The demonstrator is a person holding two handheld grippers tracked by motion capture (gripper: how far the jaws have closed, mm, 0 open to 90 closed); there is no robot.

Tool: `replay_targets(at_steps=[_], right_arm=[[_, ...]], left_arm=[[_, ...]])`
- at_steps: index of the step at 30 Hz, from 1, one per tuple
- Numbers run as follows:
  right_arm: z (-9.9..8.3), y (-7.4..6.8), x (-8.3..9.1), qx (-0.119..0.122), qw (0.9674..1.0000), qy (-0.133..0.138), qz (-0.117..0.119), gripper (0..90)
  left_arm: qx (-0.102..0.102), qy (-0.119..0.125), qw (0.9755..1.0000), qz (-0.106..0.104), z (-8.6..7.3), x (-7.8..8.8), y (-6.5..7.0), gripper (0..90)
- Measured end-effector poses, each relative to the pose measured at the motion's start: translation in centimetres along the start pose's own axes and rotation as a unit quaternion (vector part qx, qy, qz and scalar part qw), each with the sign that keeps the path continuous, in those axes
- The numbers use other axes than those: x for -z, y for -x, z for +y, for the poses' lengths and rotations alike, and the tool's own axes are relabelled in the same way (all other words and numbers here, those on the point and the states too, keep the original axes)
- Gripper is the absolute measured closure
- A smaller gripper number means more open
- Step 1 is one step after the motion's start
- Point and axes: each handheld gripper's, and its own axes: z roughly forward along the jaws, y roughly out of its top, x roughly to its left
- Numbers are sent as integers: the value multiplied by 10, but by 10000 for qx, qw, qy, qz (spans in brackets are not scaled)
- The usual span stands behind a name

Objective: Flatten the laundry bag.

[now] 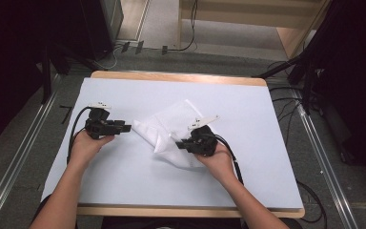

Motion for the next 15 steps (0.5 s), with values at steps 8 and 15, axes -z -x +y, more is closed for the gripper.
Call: replay_targets(at_steps=[8, 15], right_arm=[[5, -3, 23, -111, 9998, 60, 152, 571], [7, 15, 51, -175, 9991, 356, -170, 645]], left_arm=[[-41, 18, 10000, -63, 6, -3, 2, 538], [-20, -21, 10000, -52, 6, -4, 3, 527]])
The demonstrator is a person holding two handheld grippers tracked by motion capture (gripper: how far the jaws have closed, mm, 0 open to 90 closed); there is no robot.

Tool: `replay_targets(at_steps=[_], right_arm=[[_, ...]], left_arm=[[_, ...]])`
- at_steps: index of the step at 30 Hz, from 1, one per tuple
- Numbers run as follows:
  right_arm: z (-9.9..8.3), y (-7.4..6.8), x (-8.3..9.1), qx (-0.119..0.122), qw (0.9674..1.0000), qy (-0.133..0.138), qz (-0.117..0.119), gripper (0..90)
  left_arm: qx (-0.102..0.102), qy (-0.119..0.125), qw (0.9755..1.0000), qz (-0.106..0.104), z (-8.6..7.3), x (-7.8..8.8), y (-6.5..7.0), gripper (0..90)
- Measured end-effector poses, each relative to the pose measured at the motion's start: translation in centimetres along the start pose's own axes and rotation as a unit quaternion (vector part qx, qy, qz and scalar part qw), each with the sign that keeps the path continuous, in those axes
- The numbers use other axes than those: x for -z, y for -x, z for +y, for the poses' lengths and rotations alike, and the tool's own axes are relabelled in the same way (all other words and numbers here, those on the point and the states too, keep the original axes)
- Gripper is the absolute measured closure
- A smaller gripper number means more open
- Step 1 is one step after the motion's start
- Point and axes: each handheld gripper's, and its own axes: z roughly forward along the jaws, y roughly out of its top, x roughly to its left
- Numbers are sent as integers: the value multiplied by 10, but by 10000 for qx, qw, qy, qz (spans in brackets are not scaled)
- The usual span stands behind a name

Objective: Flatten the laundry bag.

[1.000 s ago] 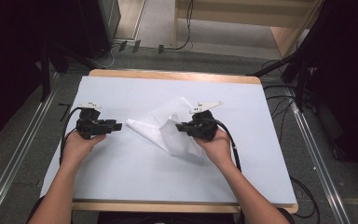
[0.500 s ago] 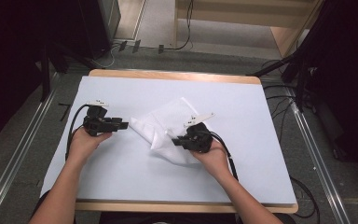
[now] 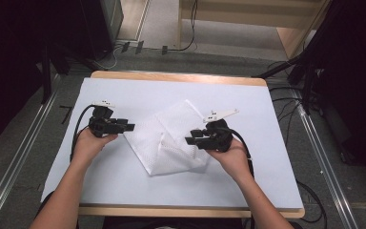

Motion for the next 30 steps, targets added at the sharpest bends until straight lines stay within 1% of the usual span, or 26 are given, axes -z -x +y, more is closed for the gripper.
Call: replay_targets(at_steps=[4, 7, 10, 11, 12, 13, 15, 18, 20, 24, 27, 30], right_arm=[[-3, 20, -2, -165, 9996, -29, -235, 658], [-3, 32, -7, -251, 9991, -60, -322, 660], [-1, 42, -10, -253, 9986, -84, -451, 646], [0, 44, -10, -235, 9985, -68, -485, 629], [0, 48, -12, -205, 9981, -63, -581, 604], [1, 52, -12, -203, 9975, -81, -668, 603], [1, 57, -14, -205, 9970, -116, -744, 610], [3, 69, -16, -281, 9963, -142, -797, 614], [4, 74, -16, -291, 9961, -123, -828, 616], [4, 87, -18, -442, 9949, -83, -906, 618], [4, 99, -24, -580, 9939, -147, -930, 617], [5, 108, -30, -692, 9937, -136, -871, 615]], left_arm=[[-15, -27, 10000, 17, -2, 0, 1, 522], [-2, -6, 10000, 28, -4, 2, 1, 520], [14, -10, 10000, 54, -6, 3, 2, 515], [31, -12, 10000, 80, -8, 3, 3, 512], [23, -29, 9999, 97, -9, 3, 3, 508], [25, -44, 9999, 114, -10, 2, 4, 504], [32, -83, 9998, 152, -12, 2, 7, 499], [2, -100, 9998, 179, -16, 3, 9, 492], [26, -90, 9998, 200, -18, 4, 11, 490], [19, -114, 9996, 243, -22, 4, 15, 483], [3, -128, 9996, 260, -25, 6, 18, 481], [18, -94, 9995, 307, -28, 8, 19, 480]])
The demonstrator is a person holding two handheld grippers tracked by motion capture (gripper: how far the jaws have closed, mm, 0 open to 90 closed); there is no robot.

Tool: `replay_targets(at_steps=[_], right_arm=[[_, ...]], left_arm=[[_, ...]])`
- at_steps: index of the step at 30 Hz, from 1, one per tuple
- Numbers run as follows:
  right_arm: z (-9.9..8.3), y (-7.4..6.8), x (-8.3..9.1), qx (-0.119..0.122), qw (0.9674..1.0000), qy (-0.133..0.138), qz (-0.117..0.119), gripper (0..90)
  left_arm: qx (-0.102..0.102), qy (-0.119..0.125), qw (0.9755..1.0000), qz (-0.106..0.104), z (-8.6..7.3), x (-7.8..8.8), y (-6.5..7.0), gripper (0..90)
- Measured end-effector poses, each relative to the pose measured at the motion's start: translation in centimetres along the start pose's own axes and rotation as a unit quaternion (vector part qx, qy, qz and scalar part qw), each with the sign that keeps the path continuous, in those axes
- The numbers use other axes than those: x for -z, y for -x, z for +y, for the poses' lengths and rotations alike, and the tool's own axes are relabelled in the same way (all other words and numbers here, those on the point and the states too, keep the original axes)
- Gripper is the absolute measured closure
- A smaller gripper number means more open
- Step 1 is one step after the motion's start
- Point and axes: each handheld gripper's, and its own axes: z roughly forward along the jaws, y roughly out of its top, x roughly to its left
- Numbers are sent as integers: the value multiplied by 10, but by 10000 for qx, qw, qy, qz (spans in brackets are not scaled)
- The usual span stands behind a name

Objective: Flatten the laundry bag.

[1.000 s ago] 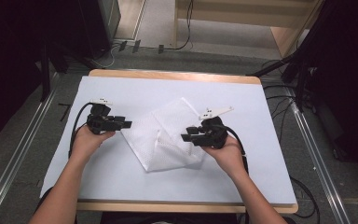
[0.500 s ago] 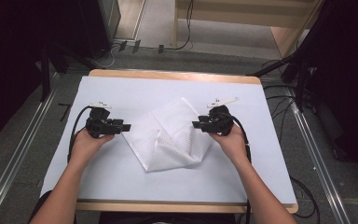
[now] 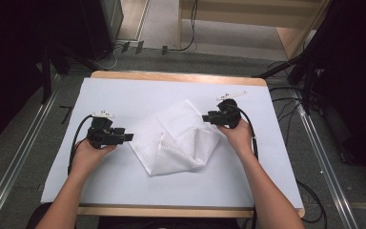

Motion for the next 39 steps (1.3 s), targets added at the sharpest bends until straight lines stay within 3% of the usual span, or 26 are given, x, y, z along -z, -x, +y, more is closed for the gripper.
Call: replay_targets(at_steps=[4, 12, 20, 23, 25, 28, 32, 39], right_arm=[[4, 7, -14, -130, 9998, -13, 136, 604], [2, 11, -44, 125, 9993, -318, -123, 594], [0, 4, -46, 227, 9991, -284, -213, 744], [-2, 2, -46, 385, 9981, -269, -401, 841], [-2, 2, -45, 323, 9983, -261, -411, 894], [-1, 5, -45, 115, 9991, -287, -306, 900], [-1, 11, -41, 41, 9980, -310, -542, 900], [-9, 41, -22, -557, 9948, -175, -836, 900]], left_arm=[[89, 81, 9999, 34, -3, 4, -2, 479], [112, 108, 9999, 63, -2, 3, -4, 480], [65, 61, 9999, 68, -2, 3, -3, 480], [74, 71, 9999, 58, -2, 2, -4, 480], [78, 53, 9999, 44, -2, 2, -4, 480], [60, 59, 10000, 54, -2, 2, -4, 480], [71, 82, 9999, 39, -1, 2, -4, 480], [8, 36, 10000, 0, 2, -2, -1, 481]])
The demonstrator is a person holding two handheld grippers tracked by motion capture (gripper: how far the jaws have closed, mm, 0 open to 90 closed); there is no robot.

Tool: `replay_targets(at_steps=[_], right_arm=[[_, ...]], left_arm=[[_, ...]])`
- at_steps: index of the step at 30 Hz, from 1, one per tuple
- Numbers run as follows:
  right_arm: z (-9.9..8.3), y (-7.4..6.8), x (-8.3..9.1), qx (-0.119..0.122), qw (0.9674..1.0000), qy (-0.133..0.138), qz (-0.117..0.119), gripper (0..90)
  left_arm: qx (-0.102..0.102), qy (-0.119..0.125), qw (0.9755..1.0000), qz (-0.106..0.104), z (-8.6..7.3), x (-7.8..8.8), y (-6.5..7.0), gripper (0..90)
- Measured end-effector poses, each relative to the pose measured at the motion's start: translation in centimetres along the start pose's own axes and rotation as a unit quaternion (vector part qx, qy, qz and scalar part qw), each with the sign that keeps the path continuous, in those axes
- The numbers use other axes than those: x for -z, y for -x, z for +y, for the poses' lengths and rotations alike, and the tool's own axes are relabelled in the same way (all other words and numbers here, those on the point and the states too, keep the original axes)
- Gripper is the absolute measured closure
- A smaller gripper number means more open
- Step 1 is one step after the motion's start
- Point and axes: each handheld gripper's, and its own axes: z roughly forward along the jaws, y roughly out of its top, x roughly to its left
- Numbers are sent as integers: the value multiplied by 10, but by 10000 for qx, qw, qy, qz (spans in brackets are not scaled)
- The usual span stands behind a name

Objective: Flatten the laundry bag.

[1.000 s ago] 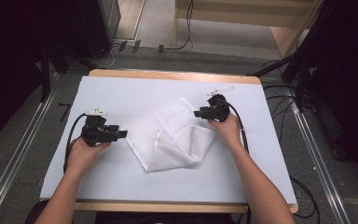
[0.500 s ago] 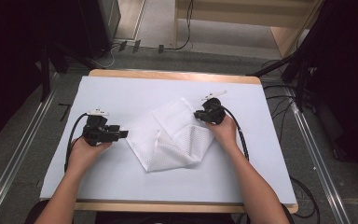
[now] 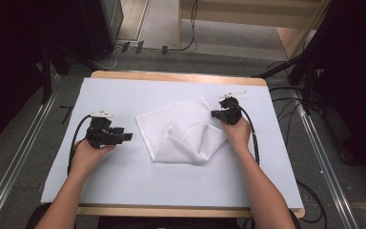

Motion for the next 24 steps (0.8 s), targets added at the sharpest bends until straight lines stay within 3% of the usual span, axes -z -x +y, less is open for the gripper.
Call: replay_targets(at_steps=[6, 12, 15, 20, 24], right_arm=[[-10, 21, 11, -332, 9992, 74, -209, 900], [-17, 24, 18, -461, 9983, 110, -333, 862], [-19, 22, 23, -437, 9986, 180, -224, 787], [-24, 19, 35, -273, 9990, 280, -231, 771], [-30, 19, 39, -314, 9990, 235, -209, 767]], left_arm=[[-84, -50, 9999, -64, 6, -6, 3, 481], [-248, -127, 9995, -170, 15, -20, 12, 482], [-341, -183, 9990, -233, 21, -29, 17, 482], [-578, -276, 9976, -276, 32, -46, 27, 483], [-589, -325, 9973, -296, 36, -58, 31, 484]])
